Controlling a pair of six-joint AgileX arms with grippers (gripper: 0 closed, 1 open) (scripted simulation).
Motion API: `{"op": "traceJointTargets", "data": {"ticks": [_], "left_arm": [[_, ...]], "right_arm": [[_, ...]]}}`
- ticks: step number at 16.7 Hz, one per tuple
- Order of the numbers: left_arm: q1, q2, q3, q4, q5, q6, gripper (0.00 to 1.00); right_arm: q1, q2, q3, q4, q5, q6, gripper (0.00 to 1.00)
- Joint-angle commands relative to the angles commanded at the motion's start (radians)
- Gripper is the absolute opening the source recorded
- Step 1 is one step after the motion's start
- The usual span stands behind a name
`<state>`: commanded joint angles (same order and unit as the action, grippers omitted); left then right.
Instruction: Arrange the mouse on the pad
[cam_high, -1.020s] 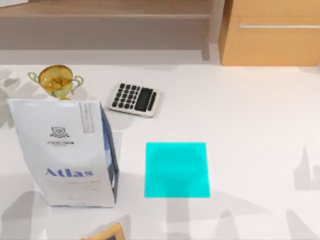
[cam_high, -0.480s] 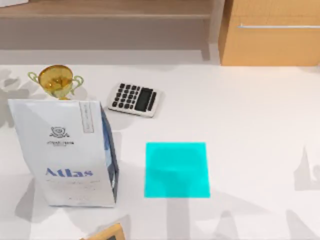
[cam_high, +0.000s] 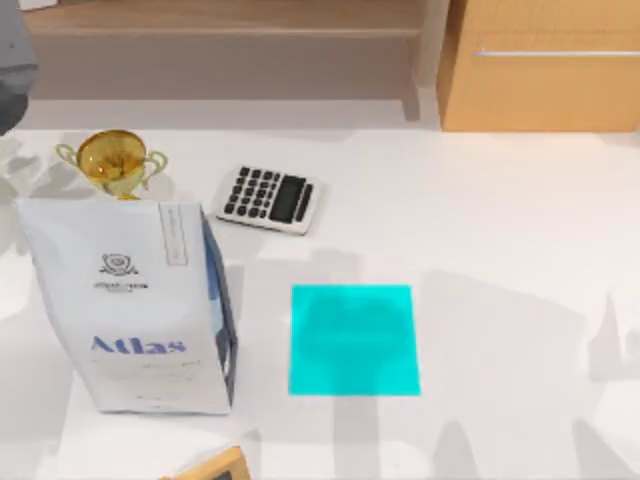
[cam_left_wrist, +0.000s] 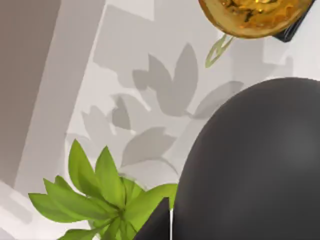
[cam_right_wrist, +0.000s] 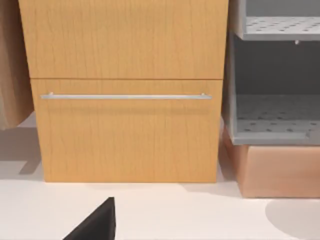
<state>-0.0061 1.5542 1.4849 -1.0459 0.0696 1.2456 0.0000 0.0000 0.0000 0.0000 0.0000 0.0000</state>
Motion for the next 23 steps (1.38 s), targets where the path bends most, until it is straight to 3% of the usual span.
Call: {"op": "traceJointTargets", "data": {"ticks": [7,12,18,23], "left_arm": [[-0.285,0.214,0.239,-0.017,0.004,0.556,0.00],[-0.523,0.397,0.323,-0.060,-0.015,0.863,0.00],[-0.751,0.578,0.325,-0.136,-0.046,1.087,0.00],[-0.795,0.618,0.312,-0.164,-0.054,1.128,0.00]], "right_arm": [[0.000,0.000,0.000,0.000,0.000,0.000,1.00],[0.000,0.000,0.000,0.000,0.000,0.000,1.00],[0.000,0.000,0.000,0.000,0.000,0.000,1.00],[0.000,0.000,0.000,0.000,0.000,0.000,1.00]]}}
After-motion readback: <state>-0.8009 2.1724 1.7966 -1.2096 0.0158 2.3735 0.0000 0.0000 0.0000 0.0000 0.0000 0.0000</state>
